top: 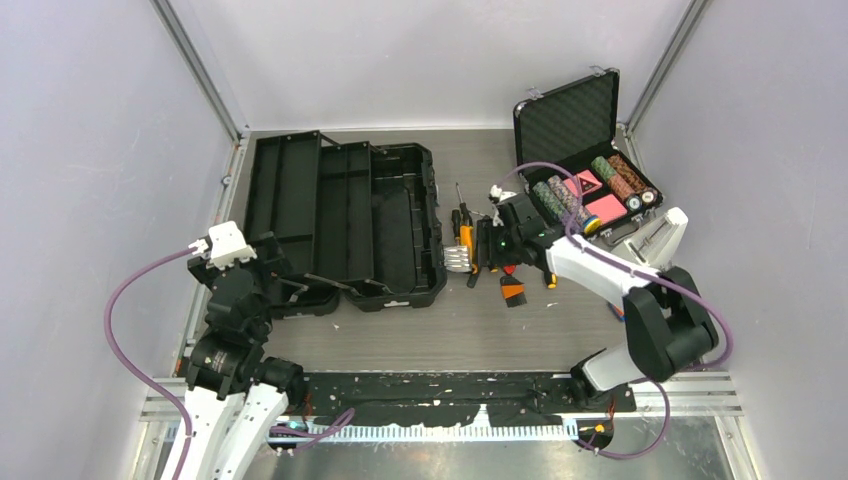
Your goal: Pack the tool kit
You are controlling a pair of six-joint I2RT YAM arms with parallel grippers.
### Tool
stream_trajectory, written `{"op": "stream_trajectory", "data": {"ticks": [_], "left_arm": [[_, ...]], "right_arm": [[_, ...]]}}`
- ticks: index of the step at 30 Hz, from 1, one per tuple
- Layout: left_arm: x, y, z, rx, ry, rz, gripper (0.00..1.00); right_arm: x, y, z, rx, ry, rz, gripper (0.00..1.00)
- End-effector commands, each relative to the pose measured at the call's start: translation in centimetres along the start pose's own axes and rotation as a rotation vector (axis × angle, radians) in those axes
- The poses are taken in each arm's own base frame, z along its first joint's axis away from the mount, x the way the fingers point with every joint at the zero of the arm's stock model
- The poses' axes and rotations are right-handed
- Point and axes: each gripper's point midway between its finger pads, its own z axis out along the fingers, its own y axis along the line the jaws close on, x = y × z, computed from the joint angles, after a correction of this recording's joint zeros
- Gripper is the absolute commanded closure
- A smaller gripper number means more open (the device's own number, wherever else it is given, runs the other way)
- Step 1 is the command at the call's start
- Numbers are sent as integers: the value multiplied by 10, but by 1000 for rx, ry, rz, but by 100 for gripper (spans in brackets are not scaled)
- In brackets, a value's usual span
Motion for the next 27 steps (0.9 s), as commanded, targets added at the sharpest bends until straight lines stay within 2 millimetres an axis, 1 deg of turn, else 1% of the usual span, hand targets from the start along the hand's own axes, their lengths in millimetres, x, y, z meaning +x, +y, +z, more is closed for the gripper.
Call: {"op": "stream_trajectory", "data": {"ticks": [1, 2, 3, 4, 5, 6, 7, 8, 9, 10, 11, 12, 13, 15, 17, 19, 20, 21, 23, 24, 26, 27], "left_arm": [[-12, -1, 1, 3, -46, -26, 0], [-12, -1, 1, 3, -47, -27, 0], [-13, -1, 1, 4, -48, -28, 0], [-14, -1, 0, 5, -50, -30, 1], [-15, -1, -1, 6, -51, -33, 0], [-17, -1, -2, 10, -55, -40, 1], [-19, -1, -3, 14, -57, -44, 0], [-23, -1, -5, 21, -62, -53, 0], [-26, -2, -7, 29, -66, -62, 0], [-30, -3, -9, 39, -67, -71, 0], [-33, -4, -11, 52, -70, -74, 0], [-37, -4, -14, 62, -71, -75, 0], [-40, -5, -16, 73, -73, -77, 0], [-44, -7, -19, 98, -78, -75, 0], [-46, -10, -21, 119, -86, -81, 1], [-49, -15, -22, 147, -103, -98, 0], [-50, -17, -23, 164, -108, -98, 0], [-51, -21, -23, 180, -119, -102, 0], [-52, -25, -21, 198, -135, -108, 0], [-50, -27, -20, 206, -138, -104, 1], [-46, -29, -19, 220, -137, -101, 0], [-43, -29, -19, 221, -134, -98, 0]], "right_arm": [[-42, -38, -48, 231, -205, -10, 41], [-51, -38, -64, 242, -249, -27, 38], [-56, -41, -72, 264, -277, -42, 37], [-64, -38, -86, 256, -324, -49, 33], [-68, -36, -93, 249, -343, -66, 32], [-74, -30, -105, 225, -378, -77, 26], [-76, -22, -108, 184, -384, -104, 23], [-82, -13, -116, 147, -413, -118, 16], [-82, -1, -118, 81, -409, -145, 13], [-87, 7, -124, 45, -435, -158, 10], [-84, 20, -126, -33, -425, -187, 8], [-88, 28, -131, -69, -443, -202, 4], [-87, 35, -133, -107, -444, -217, 2], [-92, 41, -141, -132, -478, -219, 4], [-95, 39, -146, -124, -514, -198, 5], [-96, 28, -146, -74, -535, -128, 5], [-95, 17, -143, -22, -542, -93, 5], [-94, 14, -143, -10, -543, -90, 5], [-89, 3, -136, 36, -520, -79, 5], [-90, -4, -135, 70, -519, -53, 5], [-85, -13, -127, 114, -468, -28, 4], [-79, -18, -118, 140, -419, -22, 2]]}}
